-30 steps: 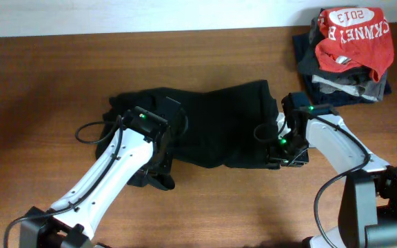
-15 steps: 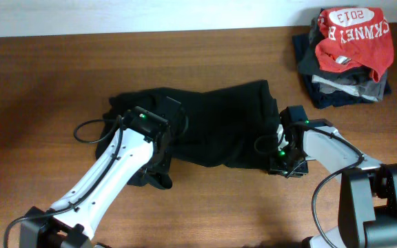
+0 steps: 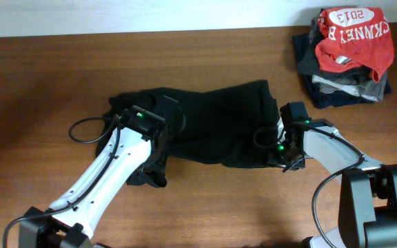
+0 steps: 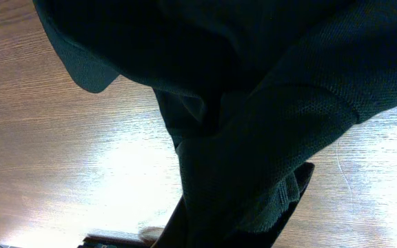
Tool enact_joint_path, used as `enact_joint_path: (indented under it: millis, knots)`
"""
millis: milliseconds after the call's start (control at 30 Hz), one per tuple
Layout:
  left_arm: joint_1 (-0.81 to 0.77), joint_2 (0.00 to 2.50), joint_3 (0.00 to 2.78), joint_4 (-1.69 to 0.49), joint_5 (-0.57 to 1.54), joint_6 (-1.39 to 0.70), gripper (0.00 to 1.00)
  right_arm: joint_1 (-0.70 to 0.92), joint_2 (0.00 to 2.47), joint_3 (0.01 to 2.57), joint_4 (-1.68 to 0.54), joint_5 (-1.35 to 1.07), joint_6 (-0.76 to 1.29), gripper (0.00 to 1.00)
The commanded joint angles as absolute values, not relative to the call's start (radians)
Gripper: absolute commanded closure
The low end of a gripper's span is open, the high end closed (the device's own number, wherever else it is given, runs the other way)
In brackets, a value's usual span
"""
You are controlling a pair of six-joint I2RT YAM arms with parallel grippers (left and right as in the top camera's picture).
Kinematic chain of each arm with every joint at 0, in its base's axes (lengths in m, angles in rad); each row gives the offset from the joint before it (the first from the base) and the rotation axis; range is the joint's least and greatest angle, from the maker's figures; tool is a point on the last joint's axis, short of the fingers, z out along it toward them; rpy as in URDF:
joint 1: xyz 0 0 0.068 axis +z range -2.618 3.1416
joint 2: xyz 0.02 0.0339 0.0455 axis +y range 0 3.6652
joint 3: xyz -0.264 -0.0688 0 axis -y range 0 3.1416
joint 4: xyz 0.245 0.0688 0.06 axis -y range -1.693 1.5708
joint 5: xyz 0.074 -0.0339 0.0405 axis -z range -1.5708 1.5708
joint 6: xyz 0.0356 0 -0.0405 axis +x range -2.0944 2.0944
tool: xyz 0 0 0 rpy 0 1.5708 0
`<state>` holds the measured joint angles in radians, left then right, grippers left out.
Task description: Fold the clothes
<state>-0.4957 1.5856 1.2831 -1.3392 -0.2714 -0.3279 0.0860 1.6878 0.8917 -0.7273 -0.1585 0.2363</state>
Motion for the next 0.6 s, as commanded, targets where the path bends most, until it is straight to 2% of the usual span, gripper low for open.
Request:
enact_joint_path:
  millis: [0, 67, 133, 167, 367, 567]
  knots:
    - [-0.490, 1.570, 1.306, -1.340, -0.295, -0.313, 1.00, 0.091, 1.696, 0.886, -0.693, -0.172, 0.245, 0.58]
    - [-0.490, 1.570, 1.306, -1.340, -0.295, -0.313, 0.99, 0.091, 1.697, 0.886, -0.680, -0.176, 0.250, 0.59]
    - [-0.490, 1.570, 1.306, -1.340, -0.295, -0.313, 0.99, 0.091, 1.697, 0.886, -0.676, -0.180, 0.253, 0.77]
    - [-0.490, 1.570, 1.306, -1.340, -0.295, -0.313, 0.99, 0.091, 1.697, 0.886, -0.677, -0.181, 0.253, 0.95]
    - [-0.480, 1.570, 1.319, -1.375, -0.292, -0.313, 0.99, 0.076, 1.682, 0.891, -0.751, -0.199, 0.271, 0.96]
    - [-0.397, 1.570, 1.412, -1.471, -0.265, -0.328, 0.99, 0.010, 1.579, 0.956, -0.937, -0.202, 0.241, 0.96]
